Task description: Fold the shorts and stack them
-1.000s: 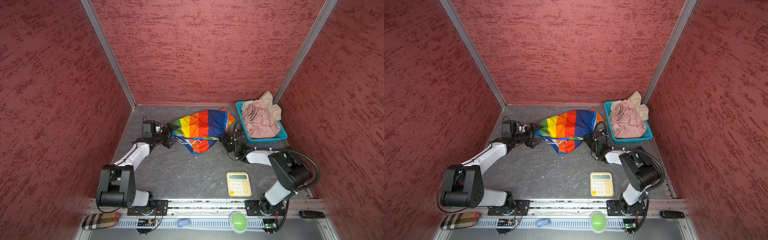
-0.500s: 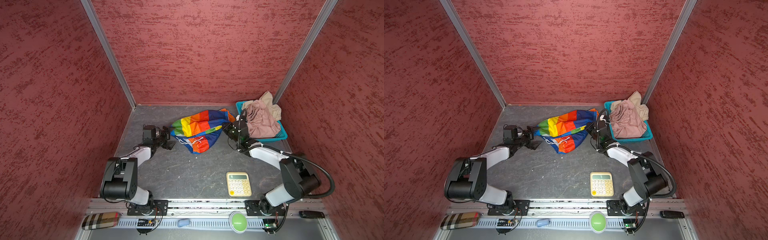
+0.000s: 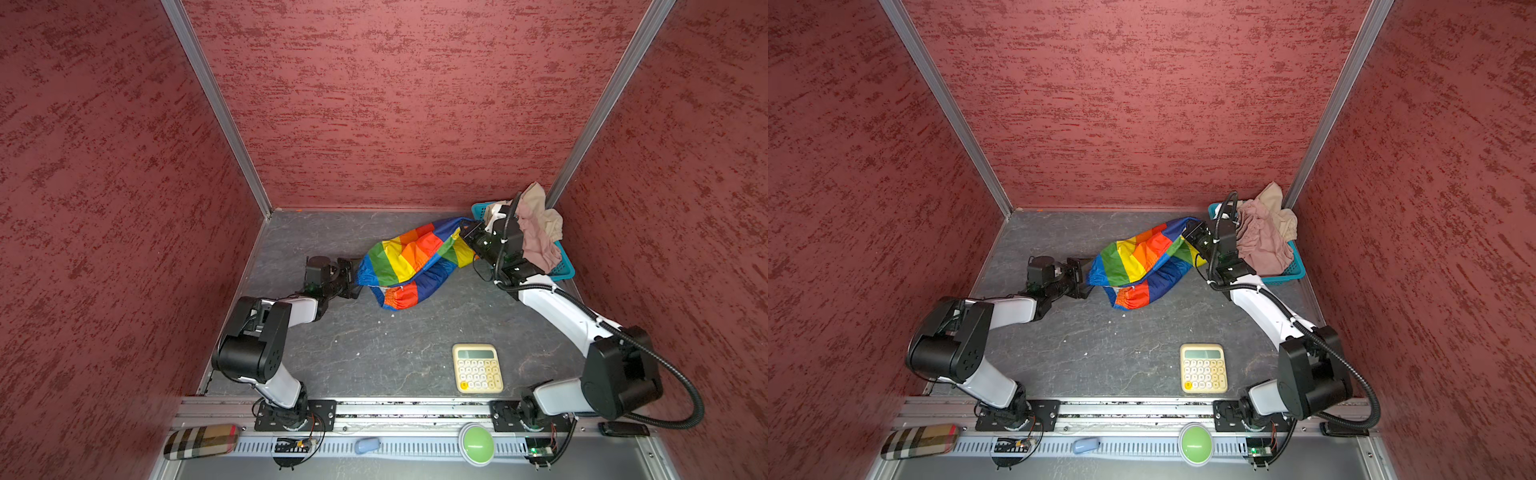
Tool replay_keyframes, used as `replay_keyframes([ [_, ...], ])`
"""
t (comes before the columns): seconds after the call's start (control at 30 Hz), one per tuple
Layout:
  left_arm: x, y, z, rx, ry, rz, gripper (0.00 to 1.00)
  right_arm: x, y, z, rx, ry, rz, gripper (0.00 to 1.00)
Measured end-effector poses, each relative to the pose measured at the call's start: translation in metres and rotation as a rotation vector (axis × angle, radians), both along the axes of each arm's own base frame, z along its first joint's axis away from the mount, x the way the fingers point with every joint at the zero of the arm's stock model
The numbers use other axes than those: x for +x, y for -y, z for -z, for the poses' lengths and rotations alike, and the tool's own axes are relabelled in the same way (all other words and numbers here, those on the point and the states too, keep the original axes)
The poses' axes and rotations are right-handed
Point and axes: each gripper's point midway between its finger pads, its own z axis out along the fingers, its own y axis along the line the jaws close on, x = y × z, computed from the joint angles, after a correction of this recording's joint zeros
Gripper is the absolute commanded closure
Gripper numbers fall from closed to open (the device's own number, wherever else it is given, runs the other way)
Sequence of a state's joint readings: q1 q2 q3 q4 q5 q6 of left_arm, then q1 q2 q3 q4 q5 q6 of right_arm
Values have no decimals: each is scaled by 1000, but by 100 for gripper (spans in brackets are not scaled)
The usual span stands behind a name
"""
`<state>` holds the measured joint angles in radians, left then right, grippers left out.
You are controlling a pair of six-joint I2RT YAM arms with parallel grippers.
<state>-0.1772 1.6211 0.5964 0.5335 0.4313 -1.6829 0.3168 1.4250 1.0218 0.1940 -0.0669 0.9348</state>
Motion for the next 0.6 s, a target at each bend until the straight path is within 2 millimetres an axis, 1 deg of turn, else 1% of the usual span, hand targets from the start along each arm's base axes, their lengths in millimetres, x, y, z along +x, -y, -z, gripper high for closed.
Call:
replay_keyframes([
  [0.07, 0, 5, 3, -2, 7, -16, 31, -1, -2, 2, 1, -7, -15, 100],
  [0.17, 3, 21, 7, -16, 27, -16, 32, -1, -5, 5, 3, -17, -31, 100],
  [0.27, 0, 41, 15, -20, 26, 5, 36, 0, -7, 10, 4, -28, -39, 100],
  [0.37, -3, 53, 20, -21, 33, 9, 39, 2, -7, 13, 6, -34, -45, 100],
  [0.47, -9, 51, 24, -15, 42, -10, 46, 4, -9, 20, 7, -52, -52, 100],
  [0.53, -11, 47, 27, -5, 40, -26, 52, 6, -11, 26, 7, -66, -57, 100],
  [0.6, -11, 44, 30, 10, 42, -38, 61, 7, -11, 29, 7, -74, -59, 100],
])
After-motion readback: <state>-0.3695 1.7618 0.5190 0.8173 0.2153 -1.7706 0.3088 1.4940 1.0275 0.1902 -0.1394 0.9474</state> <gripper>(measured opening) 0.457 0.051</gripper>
